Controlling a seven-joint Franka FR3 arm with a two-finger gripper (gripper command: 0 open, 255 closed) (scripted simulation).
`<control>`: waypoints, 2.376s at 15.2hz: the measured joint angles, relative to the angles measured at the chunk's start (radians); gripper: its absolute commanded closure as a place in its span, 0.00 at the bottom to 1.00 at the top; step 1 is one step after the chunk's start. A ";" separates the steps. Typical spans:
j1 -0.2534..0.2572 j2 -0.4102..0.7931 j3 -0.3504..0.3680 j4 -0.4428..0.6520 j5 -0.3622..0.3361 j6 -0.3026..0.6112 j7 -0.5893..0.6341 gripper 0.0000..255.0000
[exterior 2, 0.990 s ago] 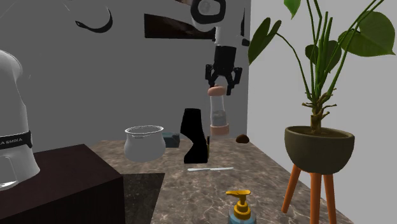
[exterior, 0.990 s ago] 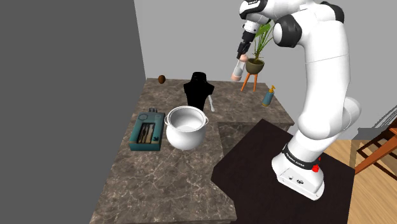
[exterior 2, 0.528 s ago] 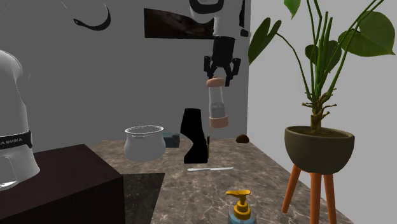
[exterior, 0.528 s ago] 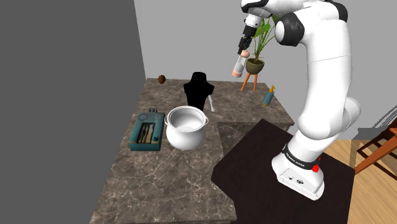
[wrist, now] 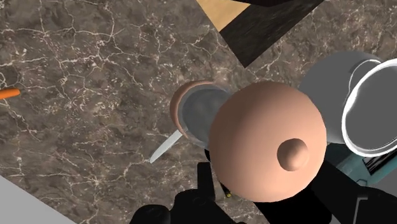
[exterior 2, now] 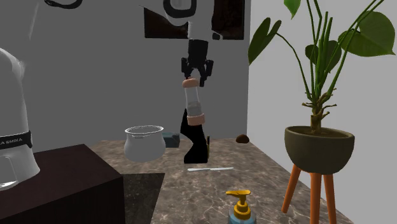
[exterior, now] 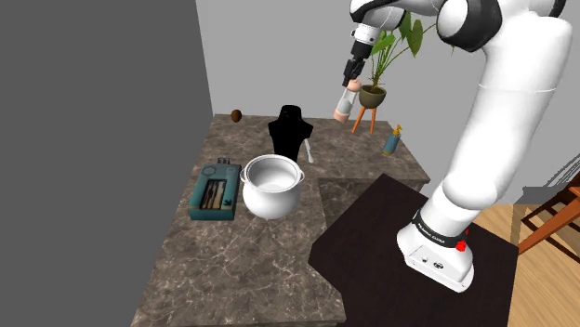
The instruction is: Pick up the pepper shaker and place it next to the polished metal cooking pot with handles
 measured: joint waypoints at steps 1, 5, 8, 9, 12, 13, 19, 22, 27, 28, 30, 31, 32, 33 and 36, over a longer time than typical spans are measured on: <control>0.019 -0.041 0.001 -0.048 -0.019 0.018 0.019 1.00; 0.083 -0.173 0.024 -0.201 -0.081 0.078 0.108 1.00; 0.120 -0.285 0.054 -0.329 -0.131 0.124 0.187 1.00; 0.131 -0.317 0.067 -0.361 -0.145 0.135 0.216 1.00; 0.155 -0.412 0.111 -0.462 -0.181 0.164 0.299 1.00; 0.162 -0.439 0.128 -0.490 -0.190 0.171 0.329 1.00; 0.199 -0.583 0.232 -0.641 -0.214 0.208 0.485 1.00; 0.215 -0.651 0.284 -0.709 -0.215 0.219 0.556 1.00; 0.229 -0.680 0.320 -0.780 -0.206 0.268 0.598 1.00; 0.231 -0.677 0.321 -0.790 -0.204 0.281 0.598 1.00; 0.232 -0.666 0.318 -0.806 -0.201 0.308 0.591 1.00; 0.233 -0.661 0.317 -0.817 -0.198 0.324 0.589 1.00; 0.234 -0.655 0.316 -0.826 -0.196 0.339 0.585 1.00; 0.235 -0.651 0.316 -0.838 -0.194 0.354 0.583 1.00; 0.239 -0.629 0.311 -0.861 -0.186 0.397 0.570 1.00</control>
